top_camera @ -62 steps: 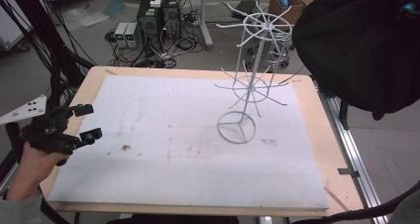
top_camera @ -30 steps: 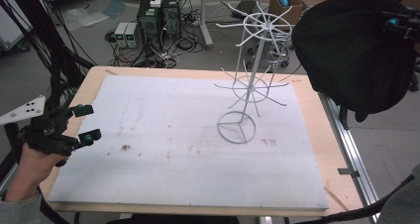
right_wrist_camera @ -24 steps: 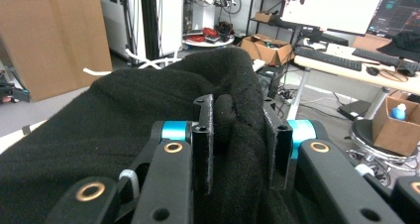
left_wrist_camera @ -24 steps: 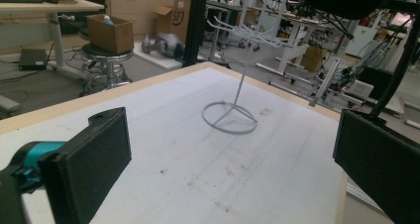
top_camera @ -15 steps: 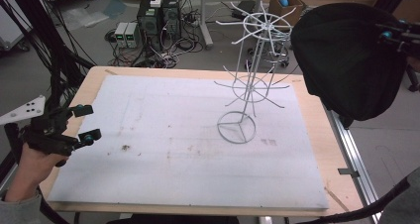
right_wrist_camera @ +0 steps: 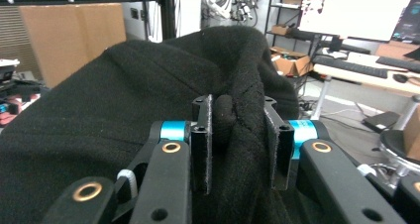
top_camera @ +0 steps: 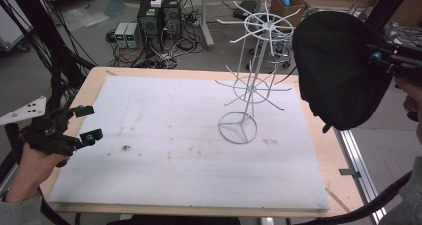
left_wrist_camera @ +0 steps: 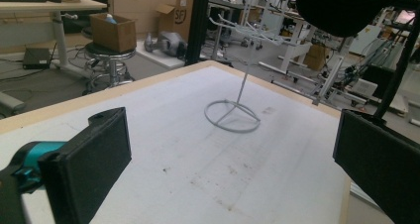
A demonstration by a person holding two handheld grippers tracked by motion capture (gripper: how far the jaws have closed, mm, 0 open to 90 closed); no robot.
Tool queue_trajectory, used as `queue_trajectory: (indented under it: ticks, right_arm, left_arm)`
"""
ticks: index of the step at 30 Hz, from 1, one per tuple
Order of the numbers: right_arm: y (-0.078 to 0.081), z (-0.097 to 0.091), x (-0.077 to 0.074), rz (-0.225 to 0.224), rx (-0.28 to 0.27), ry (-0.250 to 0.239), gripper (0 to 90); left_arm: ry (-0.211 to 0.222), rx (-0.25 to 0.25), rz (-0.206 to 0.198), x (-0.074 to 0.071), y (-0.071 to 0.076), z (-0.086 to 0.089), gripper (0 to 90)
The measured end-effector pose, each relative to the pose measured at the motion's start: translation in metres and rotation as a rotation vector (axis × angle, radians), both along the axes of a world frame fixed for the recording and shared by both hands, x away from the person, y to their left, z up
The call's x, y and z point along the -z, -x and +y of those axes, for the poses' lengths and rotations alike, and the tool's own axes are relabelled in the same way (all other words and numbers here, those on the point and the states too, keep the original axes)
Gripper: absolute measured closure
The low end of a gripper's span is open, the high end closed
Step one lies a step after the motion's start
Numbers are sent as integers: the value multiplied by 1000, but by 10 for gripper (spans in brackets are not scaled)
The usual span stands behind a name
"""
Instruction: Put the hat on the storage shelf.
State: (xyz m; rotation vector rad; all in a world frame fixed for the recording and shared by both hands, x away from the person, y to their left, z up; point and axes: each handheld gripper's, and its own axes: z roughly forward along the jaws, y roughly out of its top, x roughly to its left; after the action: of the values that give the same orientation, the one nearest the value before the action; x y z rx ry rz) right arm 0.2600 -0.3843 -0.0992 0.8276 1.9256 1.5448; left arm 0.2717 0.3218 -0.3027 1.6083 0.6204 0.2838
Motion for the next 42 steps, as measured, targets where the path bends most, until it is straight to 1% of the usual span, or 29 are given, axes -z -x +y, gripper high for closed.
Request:
queue_trajectory:
  ticks: [3,4,7,9,11,14,15,16,18,21,23,26,29,32,33,35,38,40,42]
  right_arm:
    - [0,0,3,5,-6,-3,704]
    - [0,0,6,10,-17,-10,700]
    - [0,0,8,8,-22,-8,695]
    - [0,-1,12,14,-25,-15,692]
    - [0,-2,18,10,-33,-23,688]
    - [0,-3,21,17,-41,-33,685]
    - [-1,-4,25,21,-57,-44,684]
    - [-1,-4,25,21,-57,-44,684]
    - [-3,-5,31,35,-88,-46,676]
    - [-4,-5,34,50,-98,-41,673]
    - [-5,-5,35,44,-100,-39,671]
    - [-5,-3,37,55,-111,-43,668]
    - [-7,-3,38,58,-120,-38,661]
    - [-10,-3,41,80,-128,-26,655]
    - [-10,-3,41,80,-128,-26,655]
    - [-11,-2,43,99,-137,-19,646]
    - [-13,-2,45,98,-142,-16,643]
    - [-14,-1,47,111,-146,-11,637]
    - [-15,-1,48,112,-149,-9,636]
  left_arm:
    - [-1,0,0,0,0,0,17]
    - [0,0,0,0,0,0,17]
    - [-2,1,-1,0,0,-1,17]
    - [-2,1,-1,0,0,-1,17]
    - [-4,2,-2,0,0,-2,17]
    - [-3,3,0,0,0,-2,17]
    - [-4,3,1,0,0,-3,17]
    - [-6,2,1,0,0,-3,17]
    - [-8,4,0,1,0,-3,17]
    - [-11,3,3,1,-1,-3,17]
    - [-10,3,3,1,-1,-3,17]
    - [-8,2,0,1,0,-3,17]
    - [-7,3,-1,0,0,-2,17]
    - [-6,2,-2,0,0,-2,17]
    - [-7,3,-1,0,0,-2,17]
    - [-8,1,-1,1,0,-2,17]
    - [-9,1,0,1,-1,-2,17]
    - [-9,1,1,1,-1,-2,17]
    - [-9,1,1,1,-1,-2,17]
